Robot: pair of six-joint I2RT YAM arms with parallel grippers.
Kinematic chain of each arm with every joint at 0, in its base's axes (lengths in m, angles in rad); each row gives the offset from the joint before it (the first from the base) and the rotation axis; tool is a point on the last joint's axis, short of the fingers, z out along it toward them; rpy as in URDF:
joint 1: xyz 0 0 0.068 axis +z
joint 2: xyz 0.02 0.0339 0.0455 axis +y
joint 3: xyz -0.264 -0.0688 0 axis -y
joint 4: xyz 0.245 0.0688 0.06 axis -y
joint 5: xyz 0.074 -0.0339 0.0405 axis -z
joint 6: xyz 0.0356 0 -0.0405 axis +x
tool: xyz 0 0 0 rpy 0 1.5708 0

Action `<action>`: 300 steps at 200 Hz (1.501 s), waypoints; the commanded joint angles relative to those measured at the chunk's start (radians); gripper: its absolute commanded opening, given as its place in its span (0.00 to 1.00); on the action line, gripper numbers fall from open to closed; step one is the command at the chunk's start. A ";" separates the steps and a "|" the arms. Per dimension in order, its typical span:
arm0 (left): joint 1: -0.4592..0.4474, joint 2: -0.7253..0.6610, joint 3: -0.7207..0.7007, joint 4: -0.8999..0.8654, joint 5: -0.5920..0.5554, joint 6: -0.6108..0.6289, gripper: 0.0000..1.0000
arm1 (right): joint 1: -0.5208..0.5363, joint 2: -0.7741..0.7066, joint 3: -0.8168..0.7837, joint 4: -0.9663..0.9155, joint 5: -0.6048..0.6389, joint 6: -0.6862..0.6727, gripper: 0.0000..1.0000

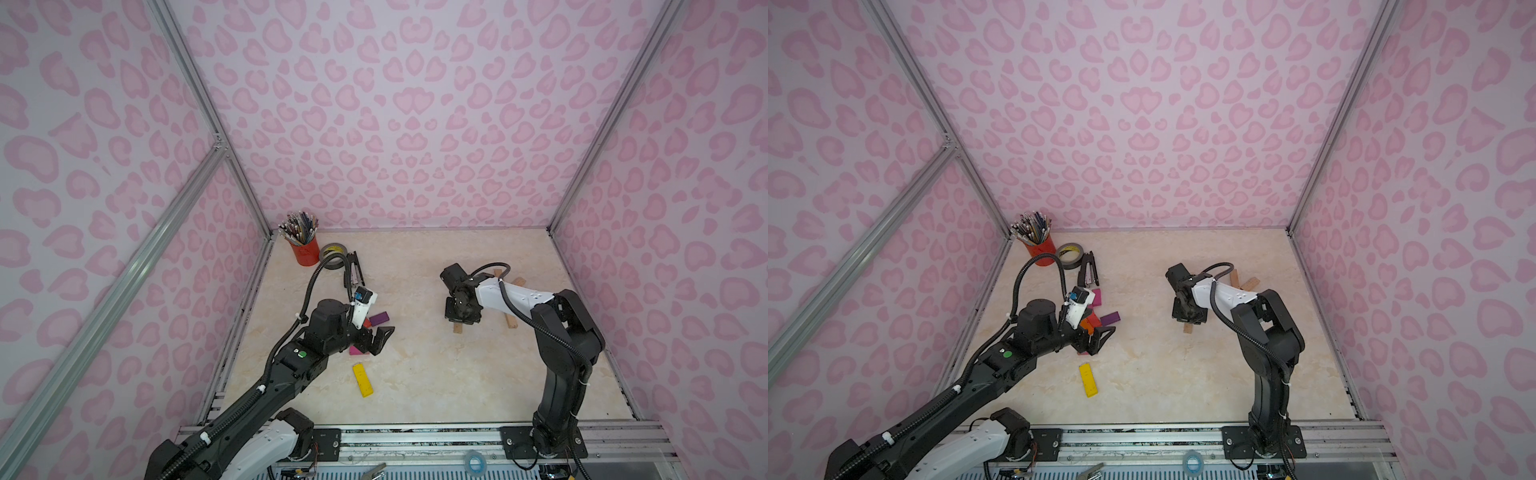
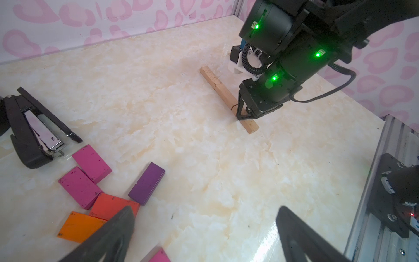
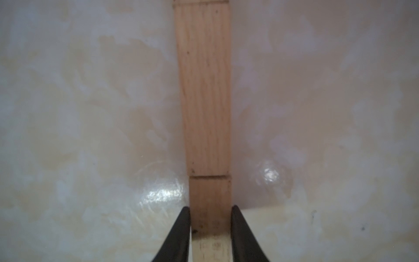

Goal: Assemble the letter k with building blocks
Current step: Assemble the building block at the center of the board.

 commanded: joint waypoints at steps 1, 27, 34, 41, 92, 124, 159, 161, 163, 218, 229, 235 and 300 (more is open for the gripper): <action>0.004 0.003 0.002 0.031 0.010 -0.006 1.00 | -0.001 0.011 0.004 -0.014 0.009 -0.007 0.31; 0.007 0.005 0.001 0.031 0.014 -0.008 1.00 | -0.001 0.012 0.004 -0.013 0.009 -0.008 0.31; 0.007 0.005 0.001 0.031 0.014 -0.008 1.00 | -0.002 0.015 0.005 -0.013 0.009 -0.007 0.31; 0.007 0.005 0.002 0.031 0.016 -0.008 1.00 | -0.003 0.016 0.005 -0.013 0.008 -0.007 0.31; 0.011 0.006 0.001 0.033 0.019 -0.010 1.00 | -0.002 0.015 0.008 -0.013 0.009 -0.007 0.31; 0.017 0.008 0.002 0.034 0.020 -0.012 1.00 | -0.002 -0.004 0.009 -0.015 0.004 -0.005 0.35; 0.030 0.009 -0.001 0.043 -0.044 -0.055 1.00 | -0.003 -0.097 0.010 -0.024 0.004 0.000 0.42; 0.030 0.009 -0.001 0.044 -0.054 -0.062 1.00 | -0.004 -0.104 0.009 -0.024 0.005 0.000 0.43; 0.031 0.009 0.001 0.045 -0.061 -0.067 1.00 | -0.004 -0.112 0.009 -0.024 0.006 0.000 0.44; 0.124 0.057 0.039 -0.021 -0.433 -0.417 0.86 | 0.046 -0.380 -0.022 -0.014 0.123 -0.022 0.68; 0.155 0.087 0.054 -0.060 -0.474 -0.511 0.78 | 0.063 -0.428 -0.036 -0.003 0.144 -0.022 0.73; 0.171 0.108 0.063 -0.086 -0.482 -0.550 0.73 | 0.069 -0.449 -0.043 0.000 0.152 -0.021 0.75; 0.210 0.370 0.154 -0.236 -0.423 -0.707 0.52 | 0.111 -0.524 -0.074 0.010 0.088 -0.034 0.91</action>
